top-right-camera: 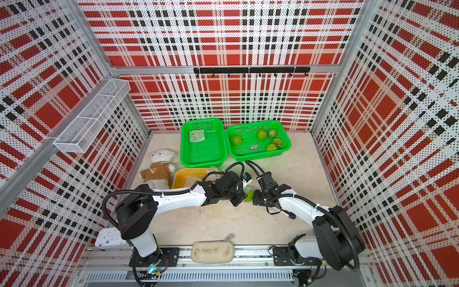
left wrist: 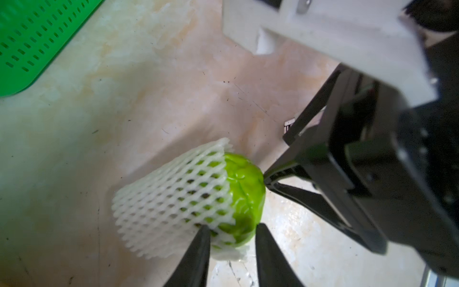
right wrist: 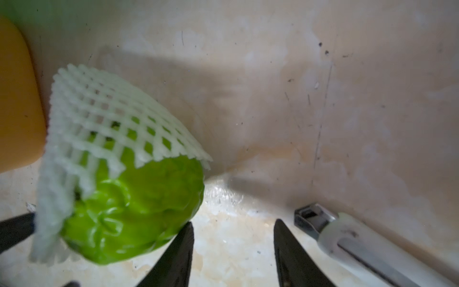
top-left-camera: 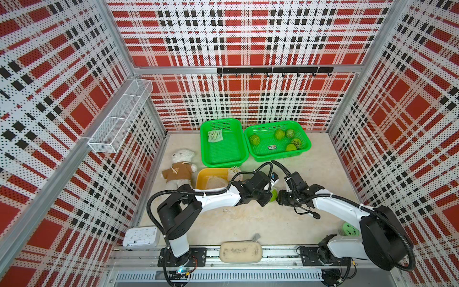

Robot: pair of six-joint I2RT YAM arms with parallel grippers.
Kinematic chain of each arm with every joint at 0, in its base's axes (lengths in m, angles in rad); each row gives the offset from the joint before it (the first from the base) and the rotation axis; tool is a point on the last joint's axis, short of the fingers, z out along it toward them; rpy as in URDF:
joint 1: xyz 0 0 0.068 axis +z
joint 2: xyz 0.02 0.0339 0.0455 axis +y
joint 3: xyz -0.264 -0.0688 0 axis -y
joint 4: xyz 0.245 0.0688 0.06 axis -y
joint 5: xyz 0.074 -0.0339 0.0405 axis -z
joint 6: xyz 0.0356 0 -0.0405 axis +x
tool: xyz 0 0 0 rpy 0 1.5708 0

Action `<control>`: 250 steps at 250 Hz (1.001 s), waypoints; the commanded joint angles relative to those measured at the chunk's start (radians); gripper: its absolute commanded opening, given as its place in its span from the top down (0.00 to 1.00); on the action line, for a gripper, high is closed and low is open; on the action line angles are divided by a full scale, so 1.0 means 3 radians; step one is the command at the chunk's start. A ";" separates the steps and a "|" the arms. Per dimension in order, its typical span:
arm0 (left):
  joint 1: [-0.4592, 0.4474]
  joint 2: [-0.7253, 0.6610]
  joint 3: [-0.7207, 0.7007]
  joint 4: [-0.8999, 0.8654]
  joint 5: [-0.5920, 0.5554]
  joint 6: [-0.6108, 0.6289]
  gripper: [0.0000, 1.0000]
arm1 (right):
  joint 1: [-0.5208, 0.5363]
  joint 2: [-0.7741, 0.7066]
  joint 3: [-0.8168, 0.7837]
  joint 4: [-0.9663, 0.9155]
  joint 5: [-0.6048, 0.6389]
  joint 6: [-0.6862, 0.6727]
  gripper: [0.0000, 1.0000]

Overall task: Sleeve custard apples in foam nets
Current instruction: Put on the foam net on the custard apple.

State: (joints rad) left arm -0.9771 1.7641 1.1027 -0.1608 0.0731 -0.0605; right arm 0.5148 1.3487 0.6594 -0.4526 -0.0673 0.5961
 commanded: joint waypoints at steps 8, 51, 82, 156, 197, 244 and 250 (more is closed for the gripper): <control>-0.0005 0.0111 0.0146 -0.0109 0.0029 0.0036 0.73 | 0.0014 0.0073 0.0001 0.0304 -0.0020 0.0076 0.46; 0.0033 0.0078 0.0160 -0.0189 -0.0067 0.0030 0.92 | 0.0037 0.0064 0.0001 0.0375 -0.0027 0.0053 0.46; 0.0051 0.0056 0.0184 -0.0234 -0.0108 0.0040 1.00 | 0.0044 0.0091 0.0008 0.0500 -0.0056 0.0013 0.46; 0.0111 -0.0031 0.0213 -0.0359 -0.0156 0.0060 1.00 | 0.0114 0.0212 0.0050 0.0869 -0.0215 -0.0078 0.47; 0.0176 -0.0060 0.0195 -0.0332 -0.0152 0.0052 1.00 | 0.0189 0.0271 0.0052 0.1044 -0.0338 -0.0110 0.47; 0.0257 -0.0085 0.0185 -0.0334 -0.0134 0.0028 1.00 | 0.0212 0.0283 0.0010 0.1275 -0.0491 -0.0114 0.47; 0.0267 -0.0085 0.0184 -0.0339 -0.0131 0.0022 1.00 | 0.0216 0.0280 0.0011 0.1243 -0.0460 -0.0106 0.47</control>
State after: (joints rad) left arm -0.9138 1.7744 1.1473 -0.2565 0.0360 -0.0479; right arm 0.5724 1.4239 0.6598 -0.1604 -0.1761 0.5728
